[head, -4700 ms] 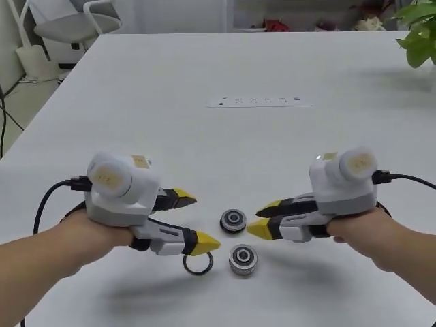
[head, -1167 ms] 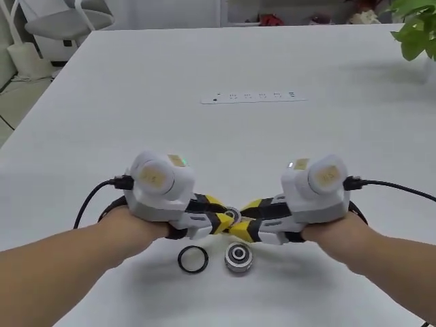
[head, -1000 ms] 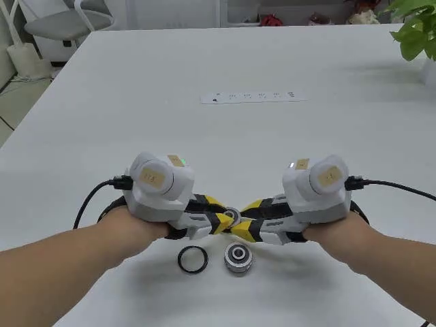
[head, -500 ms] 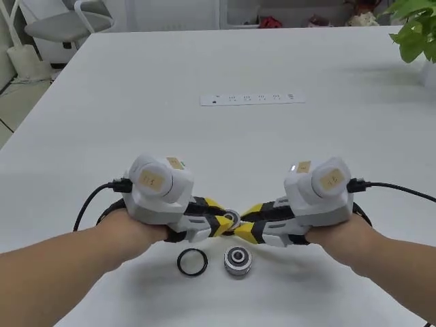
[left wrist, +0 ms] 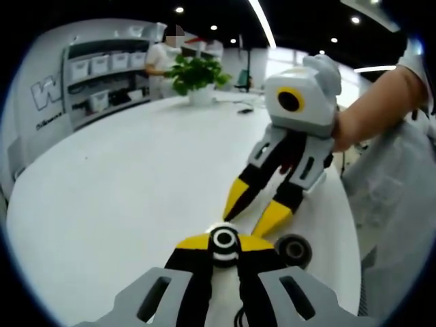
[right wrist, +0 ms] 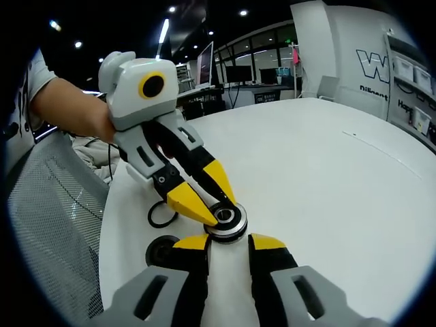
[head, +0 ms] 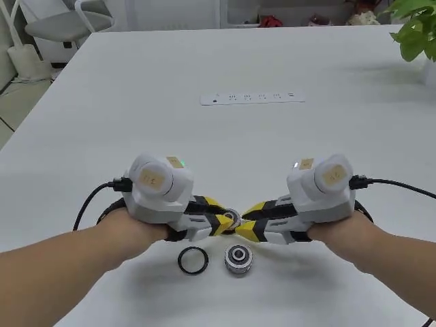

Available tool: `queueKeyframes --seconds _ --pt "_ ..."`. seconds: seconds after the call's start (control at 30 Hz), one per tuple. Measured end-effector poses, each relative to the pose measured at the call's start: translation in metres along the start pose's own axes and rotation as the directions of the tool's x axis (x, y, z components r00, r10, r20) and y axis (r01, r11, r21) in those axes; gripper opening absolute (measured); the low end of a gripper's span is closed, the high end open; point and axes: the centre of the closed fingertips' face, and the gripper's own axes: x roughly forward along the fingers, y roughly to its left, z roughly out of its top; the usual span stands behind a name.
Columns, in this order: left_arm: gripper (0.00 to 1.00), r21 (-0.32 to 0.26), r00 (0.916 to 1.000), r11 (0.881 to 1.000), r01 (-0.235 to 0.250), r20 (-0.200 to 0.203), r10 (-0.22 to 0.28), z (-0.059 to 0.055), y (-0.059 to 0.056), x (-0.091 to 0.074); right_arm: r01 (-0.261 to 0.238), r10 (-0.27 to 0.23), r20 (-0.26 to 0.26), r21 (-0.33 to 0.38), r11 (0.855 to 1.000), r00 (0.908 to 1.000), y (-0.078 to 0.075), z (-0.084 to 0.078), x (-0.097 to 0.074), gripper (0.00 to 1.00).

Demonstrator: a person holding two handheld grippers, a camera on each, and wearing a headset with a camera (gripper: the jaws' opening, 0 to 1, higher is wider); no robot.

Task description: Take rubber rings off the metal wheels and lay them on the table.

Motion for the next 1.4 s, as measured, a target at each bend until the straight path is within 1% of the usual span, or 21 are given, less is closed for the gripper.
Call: queueKeyframes --seconds 0.1,0.2,0.33,0.37,0.53,0.57,0.6,0.63,0.67,0.93,1.17,1.4 --pt "0.13 0.0 1.0 1.0 0.002 0.002 -0.002 0.0 0.0 0.0 -0.007 0.007 0.007 -0.007 1.0 0.9999 0.001 0.002 0.002 0.25" --pt "0.13 -0.001 1.0 1.0 0.004 0.004 -0.004 0.0 0.0 0.0 -0.004 0.004 0.017 -0.005 1.0 0.9999 0.001 0.005 0.006 0.31" --pt "0.13 -0.001 1.0 1.0 0.005 0.005 -0.005 0.0 0.0 0.0 -0.015 0.015 0.011 -0.008 1.0 0.9998 0.005 0.006 0.014 0.32" --pt "0.13 -0.001 1.0 1.0 0.005 0.004 -0.005 0.0 0.0 0.0 -0.015 0.015 0.02 -0.008 1.0 0.9997 0.005 0.008 0.015 0.32" --pt "0.13 -0.009 1.0 1.0 0.003 0.006 -0.003 0.0 0.0 0.0 -0.013 0.013 0.018 0.002 1.0 0.9997 0.006 0.008 0.017 0.32" --pt "0.13 -0.009 1.0 1.0 0.003 0.006 -0.003 0.0 0.0 0.0 -0.013 0.013 0.019 0.0 1.0 0.9997 0.005 0.007 0.017 0.29" --pt "0.13 -0.007 1.0 1.0 0.003 0.005 -0.003 -0.001 0.0 0.0 0.001 -0.001 0.014 -0.016 1.0 0.9999 0.003 0.006 0.015 0.27" --pt "0.13 -0.008 1.0 1.0 0.002 0.004 -0.002 -0.001 0.0 0.0 0.001 -0.001 0.018 -0.018 1.0 0.9998 0.003 0.006 0.014 0.26" --pt "0.13 -0.008 1.0 1.0 0.001 0.004 -0.001 -0.001 0.0 0.0 -0.003 0.003 0.018 -0.001 1.0 0.9998 0.002 0.005 0.012 0.26" --pt "0.13 -0.013 1.0 1.0 0.0 -0.002 0.0 0.001 0.0 0.003 0.008 -0.007 0.01 -0.022 1.0 0.9999 0.001 0.003 0.009 0.24" --pt "0.12 -0.015 1.0 1.0 -0.002 0.0 0.002 0.001 0.0 0.002 0.004 -0.004 0.004 -0.013 1.0 1.0 0.0 0.0 0.002 0.2" --pt "0.12 -0.025 1.0 1.0 -0.007 0.001 0.007 0.001 0.001 0.002 0.005 -0.005 0.005 -0.014 1.0 1.0 0.0 0.0 0.003 0.18"
